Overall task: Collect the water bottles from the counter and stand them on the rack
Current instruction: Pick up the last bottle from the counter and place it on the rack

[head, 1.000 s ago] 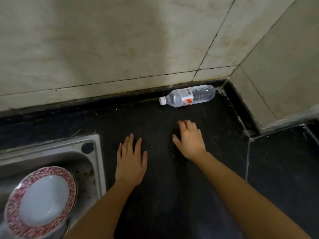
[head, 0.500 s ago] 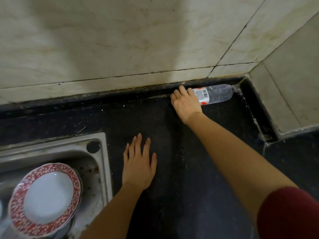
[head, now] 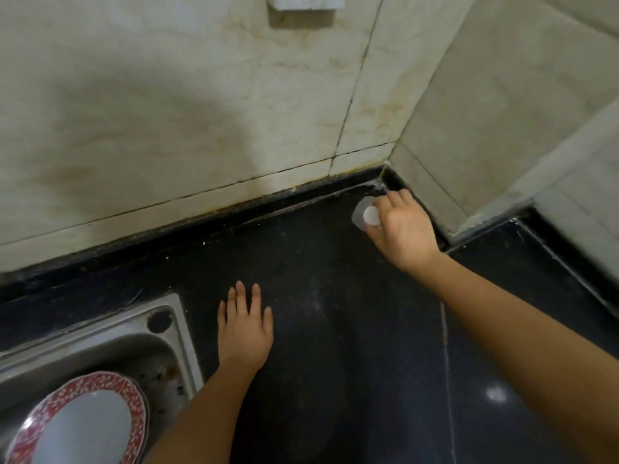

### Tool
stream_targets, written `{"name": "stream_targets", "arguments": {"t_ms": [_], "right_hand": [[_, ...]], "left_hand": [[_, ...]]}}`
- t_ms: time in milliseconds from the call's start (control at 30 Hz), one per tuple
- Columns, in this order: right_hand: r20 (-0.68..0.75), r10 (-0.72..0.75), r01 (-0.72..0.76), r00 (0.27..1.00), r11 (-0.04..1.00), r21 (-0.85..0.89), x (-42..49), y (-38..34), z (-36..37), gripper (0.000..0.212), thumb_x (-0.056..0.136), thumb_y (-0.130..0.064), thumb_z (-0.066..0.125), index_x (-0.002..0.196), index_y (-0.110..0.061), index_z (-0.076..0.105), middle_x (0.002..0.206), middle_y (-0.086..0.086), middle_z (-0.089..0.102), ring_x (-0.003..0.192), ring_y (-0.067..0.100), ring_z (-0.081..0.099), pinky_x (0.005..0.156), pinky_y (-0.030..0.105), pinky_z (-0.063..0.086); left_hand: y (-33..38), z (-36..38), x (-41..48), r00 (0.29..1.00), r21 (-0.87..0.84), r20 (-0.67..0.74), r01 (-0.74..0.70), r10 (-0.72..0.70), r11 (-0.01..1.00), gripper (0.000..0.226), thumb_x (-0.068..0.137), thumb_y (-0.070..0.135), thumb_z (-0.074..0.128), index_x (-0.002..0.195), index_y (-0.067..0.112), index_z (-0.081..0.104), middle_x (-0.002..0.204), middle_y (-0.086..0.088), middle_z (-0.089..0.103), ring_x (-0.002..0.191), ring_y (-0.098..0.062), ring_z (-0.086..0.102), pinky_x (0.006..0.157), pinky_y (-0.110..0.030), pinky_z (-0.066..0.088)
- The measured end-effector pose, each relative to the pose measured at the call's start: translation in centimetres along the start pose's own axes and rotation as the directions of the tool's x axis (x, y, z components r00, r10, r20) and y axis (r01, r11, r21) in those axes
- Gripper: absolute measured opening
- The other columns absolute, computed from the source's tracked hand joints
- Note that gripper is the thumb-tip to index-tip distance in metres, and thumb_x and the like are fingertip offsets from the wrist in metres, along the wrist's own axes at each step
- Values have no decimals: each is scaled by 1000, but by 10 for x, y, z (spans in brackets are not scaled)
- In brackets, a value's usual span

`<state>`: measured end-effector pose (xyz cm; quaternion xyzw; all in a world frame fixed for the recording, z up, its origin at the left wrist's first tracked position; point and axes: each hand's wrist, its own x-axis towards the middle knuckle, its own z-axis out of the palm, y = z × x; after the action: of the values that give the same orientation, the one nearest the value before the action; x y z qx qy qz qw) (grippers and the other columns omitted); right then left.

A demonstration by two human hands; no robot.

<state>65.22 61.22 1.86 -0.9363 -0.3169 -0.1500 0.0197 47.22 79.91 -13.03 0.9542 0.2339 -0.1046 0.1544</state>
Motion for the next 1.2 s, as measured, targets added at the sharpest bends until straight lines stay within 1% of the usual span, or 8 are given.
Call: {"name": "stream_targets", "arguments": {"t_ms": [100, 167, 267, 467, 633, 800, 933, 1200], "right_hand": [[46, 429, -418, 902, 843, 340, -29, 23, -35, 27, 83, -25, 70, 97, -2, 65, 89, 14, 64, 83, 29, 59, 66, 38, 48], [117, 578, -557, 808, 683, 473, -58, 32, -56, 24, 81, -26, 74, 92, -7, 67, 81, 7, 63, 75, 21, 59, 62, 32, 46], [213, 627, -642, 749, 609, 466, -111, 39, -86, 22, 72, -29, 80, 80, -11, 69, 74, 4, 66, 70, 16, 61, 55, 27, 46], [261, 731, -762, 630, 519, 387, -247, 54, -150, 23, 65, -33, 81, 76, -16, 70, 71, -4, 65, 71, 13, 62, 60, 29, 50], [183, 857, -836, 482, 388, 389, -383, 64, -216, 27, 66, -33, 83, 80, -12, 72, 72, -3, 67, 72, 14, 62, 63, 31, 50], [60, 950, -858, 307, 249, 450, -526, 61, -280, 23, 64, -31, 82, 74, -16, 69, 69, -5, 68, 63, 12, 62, 54, 26, 48], [-52, 983, -867, 178, 181, 463, -645, 49, -329, 19, 63, -29, 83, 72, -19, 69, 67, -7, 68, 61, 6, 59, 53, 21, 45], [-203, 973, -914, -109, -18, 405, -859, 16, -410, 24, 64, -33, 83, 76, -17, 70, 70, -6, 67, 70, 10, 66, 62, 33, 56]], "left_hand": [[8, -17, -1, 992, 113, 124, -10, -4, 994, 60, 100, 42, 17, 151, 16, -1, 159, -14, -3, 147, -28, 0, 119, -46, 8], [15, -31, 1, 968, 159, 248, 6, -45, 987, 63, 100, 42, 23, 151, 14, 0, 158, -18, -3, 146, -33, 3, 117, -52, 12], [43, -52, 6, 924, 151, 379, -21, -38, 988, 62, 97, 43, 32, 149, 14, 16, 155, -20, 13, 140, -38, 18, 113, -54, 20], [148, -32, -67, 882, -164, 244, -372, 402, 914, 47, 97, 28, 42, 140, 10, 40, 139, -18, 43, 126, -33, 40, 104, -39, 38], [240, 16, -180, 706, -125, 358, -612, 611, 781, 45, 97, 27, 39, 139, 11, 40, 136, -17, 45, 125, -33, 39, 102, -36, 35], [320, 52, -318, 520, -157, 303, -799, 799, 580, 44, 97, 30, 41, 138, 14, 43, 138, -13, 45, 128, -31, 38, 105, -36, 34], [363, 75, -438, 344, -193, 247, -899, 906, 393, 44, 98, 32, 39, 139, 16, 41, 141, -8, 43, 129, -27, 35, 103, -38, 37], [426, 121, -656, -62, -182, 222, -983, 973, -20, 41, 98, 34, 35, 137, 20, 42, 140, -1, 44, 127, -23, 38, 99, -39, 41]]}}
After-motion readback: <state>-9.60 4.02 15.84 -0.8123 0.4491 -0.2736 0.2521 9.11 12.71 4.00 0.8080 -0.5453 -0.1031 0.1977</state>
